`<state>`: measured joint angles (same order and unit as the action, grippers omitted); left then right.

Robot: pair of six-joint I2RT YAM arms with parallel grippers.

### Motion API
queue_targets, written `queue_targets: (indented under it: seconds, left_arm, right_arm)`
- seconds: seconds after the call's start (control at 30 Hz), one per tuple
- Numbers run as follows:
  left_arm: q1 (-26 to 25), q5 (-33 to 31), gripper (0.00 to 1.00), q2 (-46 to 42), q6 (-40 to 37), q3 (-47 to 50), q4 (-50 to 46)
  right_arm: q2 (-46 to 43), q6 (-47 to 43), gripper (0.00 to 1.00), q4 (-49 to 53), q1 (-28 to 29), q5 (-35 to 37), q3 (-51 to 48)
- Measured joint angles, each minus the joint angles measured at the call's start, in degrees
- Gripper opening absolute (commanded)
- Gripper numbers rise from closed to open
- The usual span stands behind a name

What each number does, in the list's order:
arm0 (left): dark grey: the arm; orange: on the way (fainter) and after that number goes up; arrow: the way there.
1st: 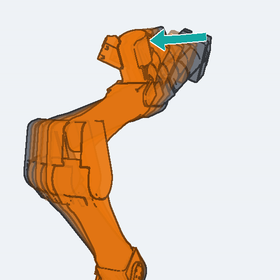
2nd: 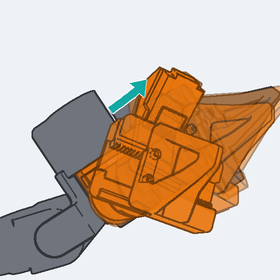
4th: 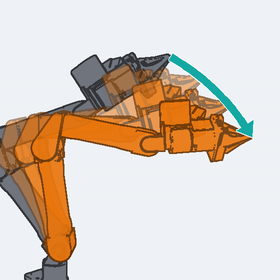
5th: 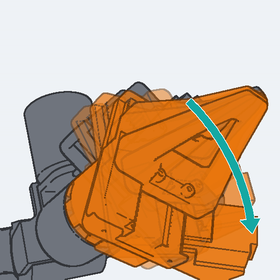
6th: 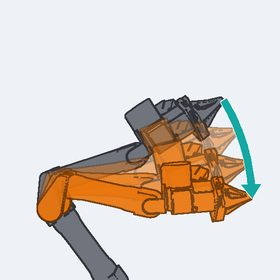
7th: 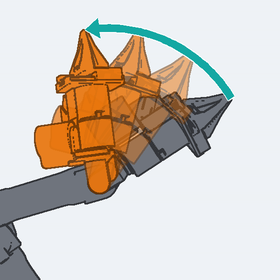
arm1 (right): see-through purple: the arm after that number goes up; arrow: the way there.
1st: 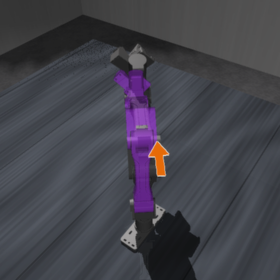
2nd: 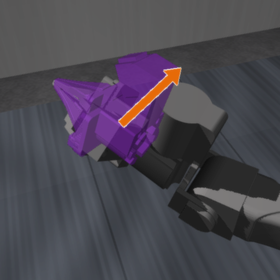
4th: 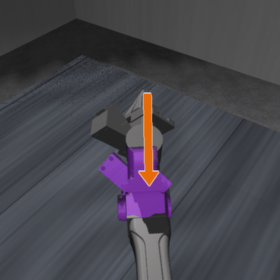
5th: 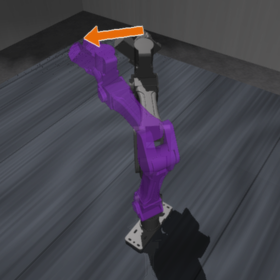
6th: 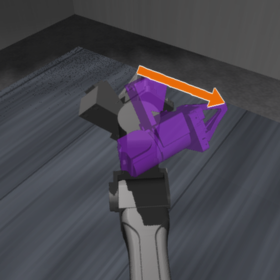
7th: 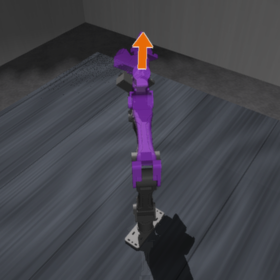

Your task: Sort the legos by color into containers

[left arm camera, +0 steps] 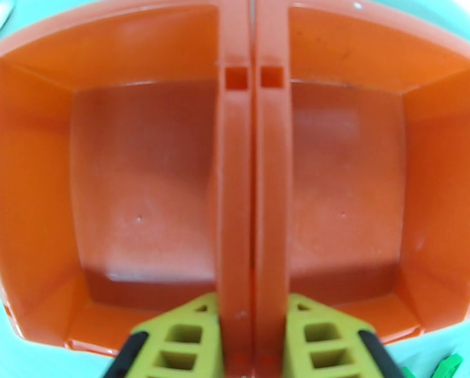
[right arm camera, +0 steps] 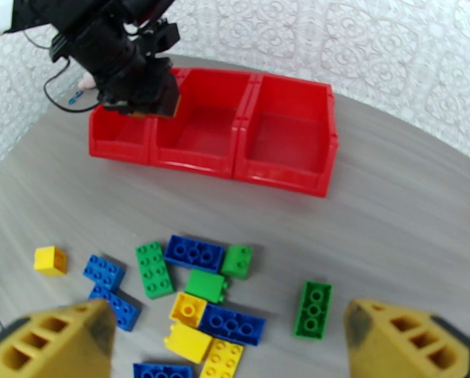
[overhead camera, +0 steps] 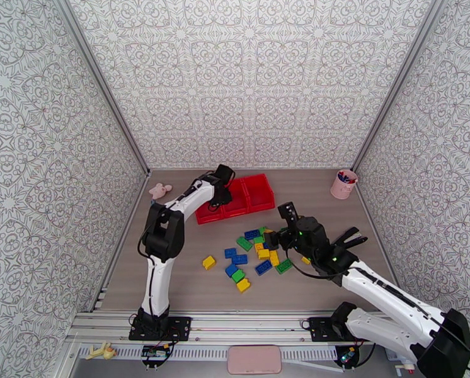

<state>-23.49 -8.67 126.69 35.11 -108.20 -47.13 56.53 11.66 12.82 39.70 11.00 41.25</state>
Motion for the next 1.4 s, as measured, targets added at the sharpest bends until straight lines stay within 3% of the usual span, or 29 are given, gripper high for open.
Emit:
queue_targets:
  seconds: [0.17,0.27,0.4,0.53,0.67,0.9,1.23,1.4]
  left_arm:
    - [-0.46,1.20,0.07,1.97,-2.32,-2.80,0.48]
    - [-0.87,1.77,0.21,2.36,-2.86,-3.23,1.36]
    - [-1.57,3.23,0.49,2.45,-2.82,-3.32,2.86]
    - [-2.64,3.52,0.66,0.52,-3.26,-0.39,6.99]
    - [-3.87,3.45,0.76,-6.78,-4.22,7.19,11.15]
    - [-7.17,2.03,0.99,-27.71,-7.23,25.05,21.99]
    - [-20.09,-0.72,1.00,-53.16,-14.16,56.61,35.80]
    - [-29.03,-2.12,1.00,-59.19,-19.23,63.91,41.33]
  right_arm:
    - [-1.01,5.16,1.00,3.56,0.00,4.42,0.00]
    - [-0.79,6.93,1.00,6.23,0.00,4.94,0.11]
    - [0.76,8.26,1.00,9.25,0.00,5.05,1.51]
    - [1.60,9.49,1.00,11.30,-0.13,5.09,3.04]
    - [1.55,11.06,1.00,12.07,-1.14,5.35,3.23]
    - [1.73,13.64,1.00,15.17,-2.93,5.95,3.23]
    - [8.04,16.04,1.00,20.94,-9.70,3.13,3.63]
    - [16.76,15.02,1.00,21.88,-14.25,-1.22,7.23]
